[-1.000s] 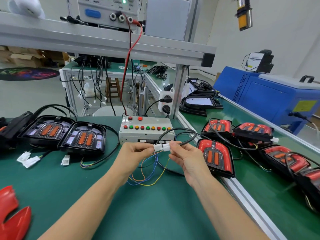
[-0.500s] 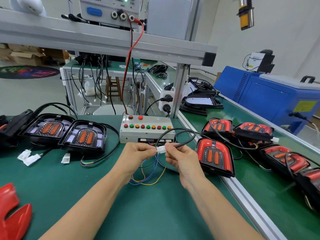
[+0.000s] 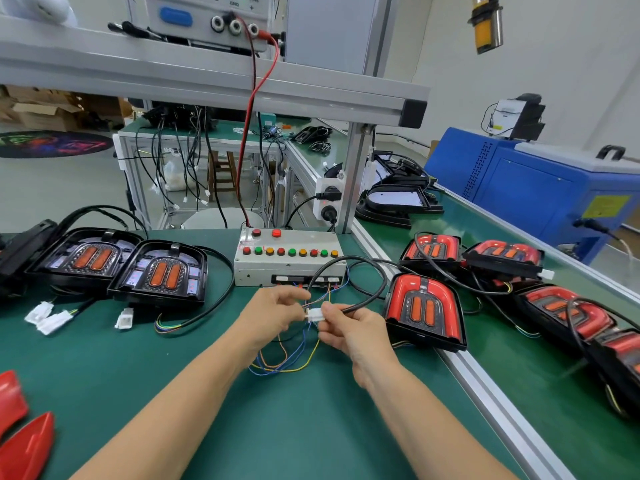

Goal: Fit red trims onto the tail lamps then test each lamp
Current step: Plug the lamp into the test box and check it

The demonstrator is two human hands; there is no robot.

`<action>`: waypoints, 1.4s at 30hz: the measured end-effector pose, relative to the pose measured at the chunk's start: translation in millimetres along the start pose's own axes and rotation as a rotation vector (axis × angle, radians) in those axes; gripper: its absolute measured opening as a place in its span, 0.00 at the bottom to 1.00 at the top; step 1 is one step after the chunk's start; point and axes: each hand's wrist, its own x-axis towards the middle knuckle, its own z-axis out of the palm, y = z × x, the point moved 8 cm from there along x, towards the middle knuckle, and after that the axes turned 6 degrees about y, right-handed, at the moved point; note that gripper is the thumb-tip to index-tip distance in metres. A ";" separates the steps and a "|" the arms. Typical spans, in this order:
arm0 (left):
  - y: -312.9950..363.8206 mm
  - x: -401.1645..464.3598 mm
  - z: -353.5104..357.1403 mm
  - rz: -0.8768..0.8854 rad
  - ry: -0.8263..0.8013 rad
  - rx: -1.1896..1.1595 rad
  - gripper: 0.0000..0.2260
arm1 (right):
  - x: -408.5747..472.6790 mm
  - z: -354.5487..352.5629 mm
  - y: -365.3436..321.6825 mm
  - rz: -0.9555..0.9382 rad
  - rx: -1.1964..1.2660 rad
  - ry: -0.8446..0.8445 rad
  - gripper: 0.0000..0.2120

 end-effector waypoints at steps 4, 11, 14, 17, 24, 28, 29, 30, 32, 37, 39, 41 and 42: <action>18.8 -6.9 18.7 0.231 -0.159 0.161 0.11 | -5.2 -3.9 -1.0 0.052 -0.150 -0.025 0.07; 6.6 -0.1 8.7 0.146 -0.225 0.413 0.11 | -17.2 -33.8 -44.3 -0.175 -0.868 -0.074 0.14; -0.5 0.9 6.9 0.104 -0.271 0.471 0.08 | -18.4 -63.1 -92.1 -0.530 -1.001 0.257 0.07; -2.3 0.5 10.0 0.147 -0.276 0.556 0.03 | -8.9 -104.2 -108.8 -0.603 -0.970 0.481 0.10; 17.7 -1.3 16.1 0.332 -0.214 0.609 0.03 | 22.8 -175.1 -68.7 -0.149 -0.571 0.534 0.30; 28.6 -0.1 11.8 0.347 -0.127 0.539 0.08 | 28.2 -177.4 -60.1 -0.022 -0.271 0.465 0.14; 29.2 0.0 10.9 0.348 -0.116 0.550 0.10 | 27.5 -175.9 -60.5 -0.002 -0.242 0.461 0.12; 29.3 -0.2 11.0 0.353 -0.115 0.560 0.11 | 27.3 -174.7 -60.2 0.014 -0.242 0.453 0.12; 29.1 -1.1 11.3 0.363 -0.121 0.567 0.10 | 28.1 -171.0 -57.2 0.045 -0.290 0.414 0.13; 30.0 2.3 -0.9 0.343 -0.051 0.547 0.05 | 34.0 -165.0 -56.1 0.089 -0.329 0.347 0.14; 29.4 4.0 -7.4 0.325 -0.022 0.527 0.04 | 37.5 -163.8 -54.9 0.092 -0.337 0.337 0.16; 28.0 5.6 -13.1 0.316 0.004 0.525 0.03 | 41.4 -163.3 -53.4 0.086 -0.329 0.342 0.17; 26.8 6.5 -16.6 0.311 0.019 0.525 0.03 | 42.3 -161.8 -52.6 0.081 -0.309 0.338 0.16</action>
